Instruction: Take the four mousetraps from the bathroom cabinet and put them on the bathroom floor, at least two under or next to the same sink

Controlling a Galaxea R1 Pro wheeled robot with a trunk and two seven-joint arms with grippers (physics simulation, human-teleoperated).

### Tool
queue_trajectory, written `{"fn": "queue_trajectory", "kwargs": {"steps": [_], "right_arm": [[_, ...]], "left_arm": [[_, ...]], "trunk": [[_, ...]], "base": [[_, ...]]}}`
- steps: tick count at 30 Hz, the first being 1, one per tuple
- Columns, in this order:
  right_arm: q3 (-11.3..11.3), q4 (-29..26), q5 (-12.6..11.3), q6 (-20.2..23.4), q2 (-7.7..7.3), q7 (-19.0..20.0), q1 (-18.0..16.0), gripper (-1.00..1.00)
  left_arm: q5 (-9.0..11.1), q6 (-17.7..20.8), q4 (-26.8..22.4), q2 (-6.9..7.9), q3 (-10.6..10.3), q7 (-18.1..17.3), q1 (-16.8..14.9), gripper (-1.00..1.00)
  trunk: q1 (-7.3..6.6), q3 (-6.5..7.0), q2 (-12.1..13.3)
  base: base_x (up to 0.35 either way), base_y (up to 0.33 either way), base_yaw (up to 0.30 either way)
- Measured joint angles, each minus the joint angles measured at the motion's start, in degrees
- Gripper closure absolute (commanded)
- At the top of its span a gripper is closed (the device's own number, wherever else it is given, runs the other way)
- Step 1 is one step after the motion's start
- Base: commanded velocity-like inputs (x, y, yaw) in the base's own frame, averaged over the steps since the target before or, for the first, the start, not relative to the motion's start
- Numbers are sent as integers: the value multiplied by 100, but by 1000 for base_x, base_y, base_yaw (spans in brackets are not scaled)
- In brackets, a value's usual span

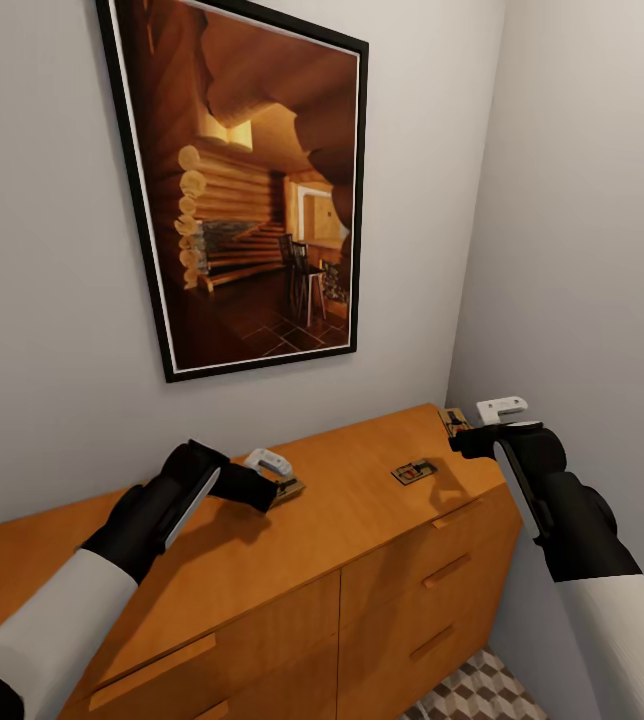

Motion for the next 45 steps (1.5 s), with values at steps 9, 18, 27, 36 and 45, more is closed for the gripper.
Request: {"fn": "queue_trajectory", "kwargs": {"steps": [9, 18, 27, 36, 45], "right_arm": [[1, 0, -5, 0, 0, 0, 0, 100], [1, 0, -4, 0, 0, 0, 0, 100], [1, -12, -4, 0, 0, 2, 0, 100], [-5, -89, 5, 0, 39, 1, 0, 100], [-4, -104, 8, 0, 86, -1, 0, 100]], "left_arm": [[-5, 92, -233, -11, -3, 3, 0, 100], [-6, 127, -419, -101, -8, 13, 0, 100], [-19, 161, -574, -171, 272, 20, 0, 100], [-36, 167, -668, -192, 1631, 479, -1, 100], [-26, 172, -728, -213, 1911, 941, -1, 100]], "trunk": [[0, 0, 0], [0, 0, 0], [0, 0, 0], [0, 0, 0], [0, 0, 0]], "base": [[0, 0, 0], [0, 0, 0], [0, 0, 0], [0, 0, 0], [0, 0, 0]]}}
